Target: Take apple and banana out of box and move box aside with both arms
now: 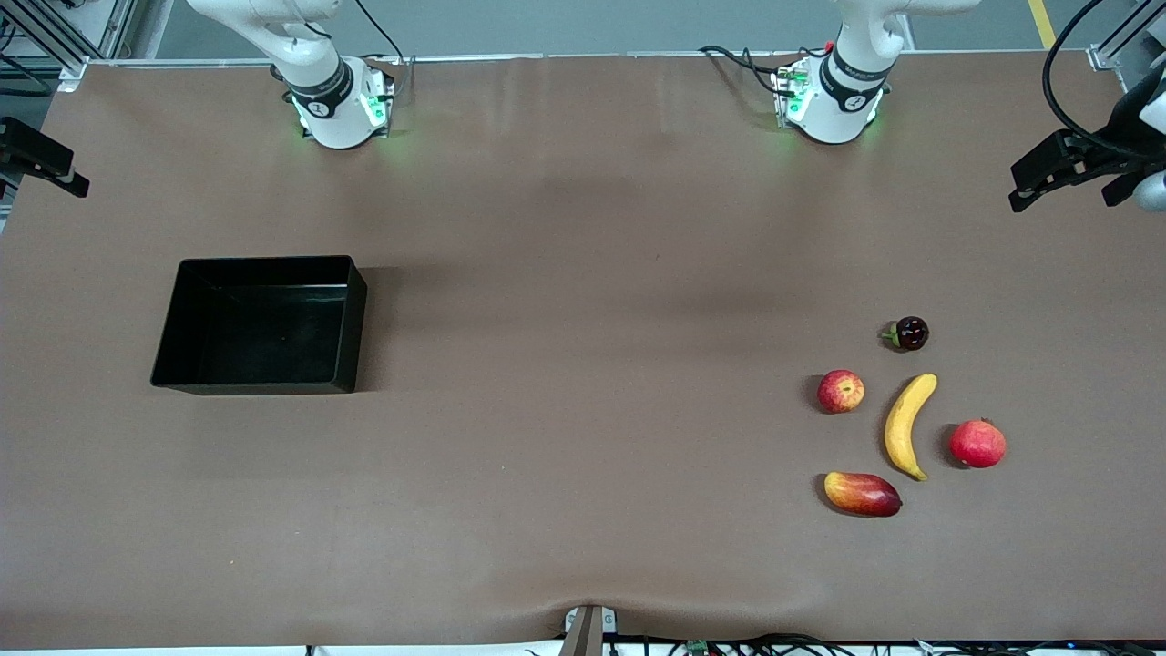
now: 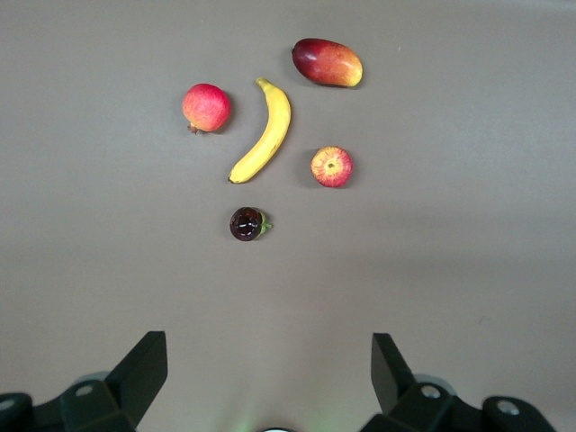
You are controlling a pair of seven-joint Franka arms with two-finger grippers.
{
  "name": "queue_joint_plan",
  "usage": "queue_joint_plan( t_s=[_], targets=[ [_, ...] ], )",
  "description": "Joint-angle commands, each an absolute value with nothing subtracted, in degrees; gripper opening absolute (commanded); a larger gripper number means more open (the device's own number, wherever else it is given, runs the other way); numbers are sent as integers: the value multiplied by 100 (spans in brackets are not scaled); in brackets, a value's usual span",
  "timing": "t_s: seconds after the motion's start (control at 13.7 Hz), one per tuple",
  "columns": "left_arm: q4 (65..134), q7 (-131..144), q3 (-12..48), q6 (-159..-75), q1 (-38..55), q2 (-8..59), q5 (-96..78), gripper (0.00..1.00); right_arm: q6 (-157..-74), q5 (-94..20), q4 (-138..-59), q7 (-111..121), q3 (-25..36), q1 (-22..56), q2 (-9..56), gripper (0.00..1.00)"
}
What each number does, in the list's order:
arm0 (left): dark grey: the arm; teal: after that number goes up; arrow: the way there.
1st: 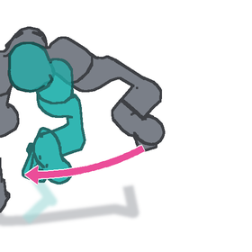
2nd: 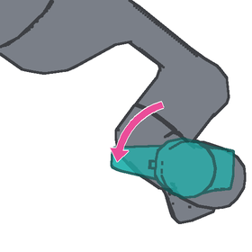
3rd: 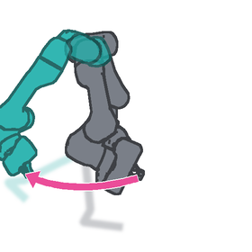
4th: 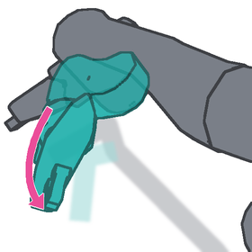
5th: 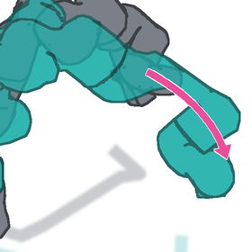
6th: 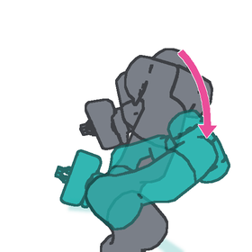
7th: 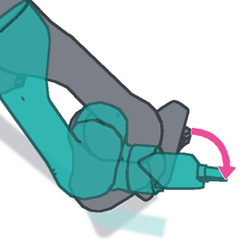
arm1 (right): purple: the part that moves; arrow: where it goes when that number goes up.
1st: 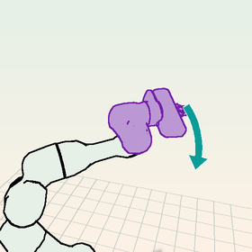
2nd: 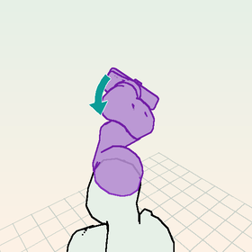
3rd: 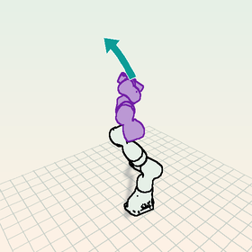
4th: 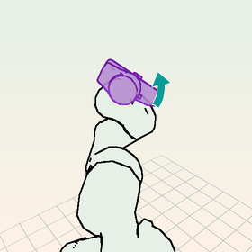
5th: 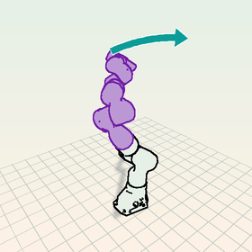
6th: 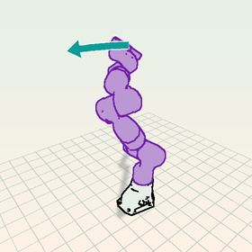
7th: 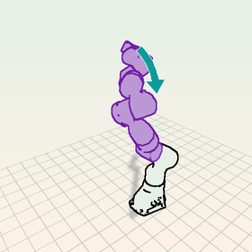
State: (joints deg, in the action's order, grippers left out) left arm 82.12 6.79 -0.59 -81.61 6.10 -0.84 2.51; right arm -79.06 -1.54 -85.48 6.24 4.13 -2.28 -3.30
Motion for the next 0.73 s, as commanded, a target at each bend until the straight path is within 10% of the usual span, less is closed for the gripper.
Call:
queue_joint_plan(
  t_s=[0.0, 0.66],
  targets=[
    [8253, 598, -158, -8139, 686, -176, 185, 100, -7796, -220, -8376, 677, 387, -272, -246, 100],
    [8253, 598, -158, -8139, 659, -149, 202, 100, -7778, -220, -8385, 668, 387, -273, -246, 100]
  ],
)
